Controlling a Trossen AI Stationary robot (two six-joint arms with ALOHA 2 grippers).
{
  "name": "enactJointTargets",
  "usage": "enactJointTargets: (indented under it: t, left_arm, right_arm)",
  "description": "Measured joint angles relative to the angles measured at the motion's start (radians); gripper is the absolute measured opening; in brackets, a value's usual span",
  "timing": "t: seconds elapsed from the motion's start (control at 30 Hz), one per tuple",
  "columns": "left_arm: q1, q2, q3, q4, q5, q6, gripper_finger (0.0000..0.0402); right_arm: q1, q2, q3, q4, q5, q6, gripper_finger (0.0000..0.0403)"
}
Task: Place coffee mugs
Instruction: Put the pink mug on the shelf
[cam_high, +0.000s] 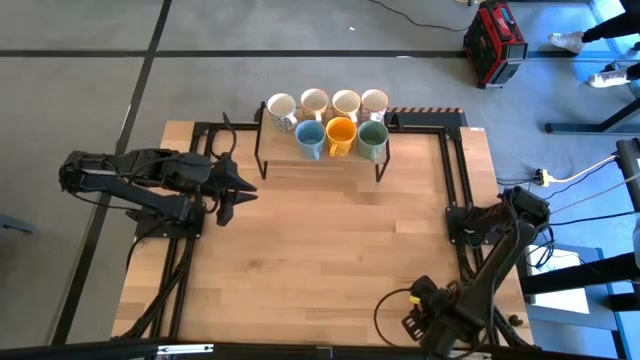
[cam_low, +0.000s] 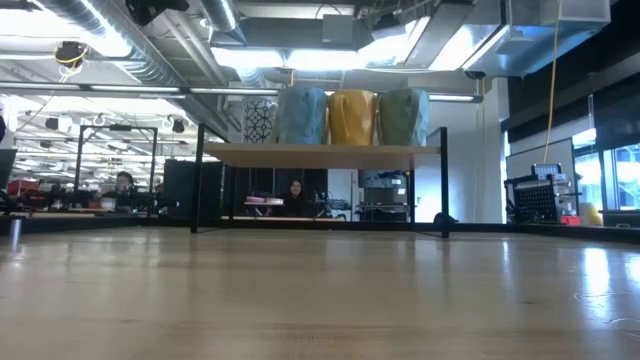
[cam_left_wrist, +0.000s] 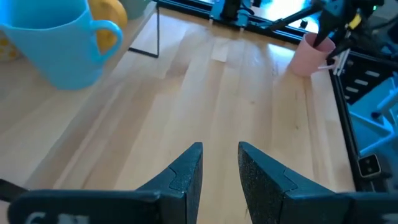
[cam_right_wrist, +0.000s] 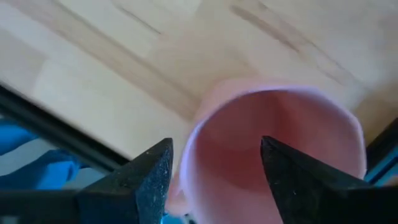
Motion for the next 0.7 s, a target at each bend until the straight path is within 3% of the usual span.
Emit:
enactJointTargets:
  t: [0.1, 0.2, 0.47, 0.7]
  left_arm:
    - [0.0, 0.0, 0.0, 0.004, -0.021, -0.013, 0.0096]
    - [0.0, 0.0, 0.0, 0.009, -0.024, -0.014, 0.0096]
    - [0.0, 0.0, 0.0, 0.009, -0.024, -0.011, 0.0096]
    - [0.0, 0.0, 0.0, 0.008, -0.022, -0.011, 0.0096]
  right_arm:
    - [0.0, 0.0, -0.048, 0.041, -0.011, 0.003, 0.0219]
    - [0.0, 0.0, -0.088, 0.087, -0.011, 0.003, 0.0183]
    - [-0.016, 0.0, -0.144, 0.108, -0.018, -0.02, 0.0024]
    - [-0.11, 0.0, -0.131, 0.137, -0.005, -0.246, 0.0008]
